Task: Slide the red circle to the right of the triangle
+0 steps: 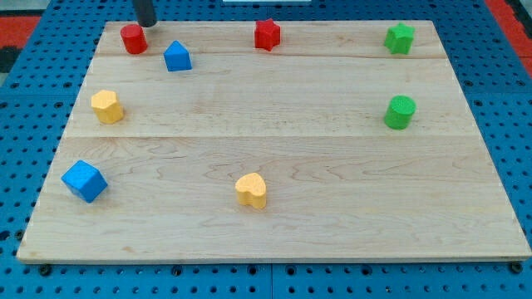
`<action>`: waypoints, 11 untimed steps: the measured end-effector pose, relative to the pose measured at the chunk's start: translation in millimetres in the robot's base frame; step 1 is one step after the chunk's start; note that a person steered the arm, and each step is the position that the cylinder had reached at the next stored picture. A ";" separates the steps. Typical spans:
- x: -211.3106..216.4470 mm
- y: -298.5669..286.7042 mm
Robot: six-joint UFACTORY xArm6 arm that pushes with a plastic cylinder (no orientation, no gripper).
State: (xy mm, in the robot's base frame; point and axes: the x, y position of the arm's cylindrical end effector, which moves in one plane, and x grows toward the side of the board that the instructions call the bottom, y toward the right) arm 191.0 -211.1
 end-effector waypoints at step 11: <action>16.2 202.1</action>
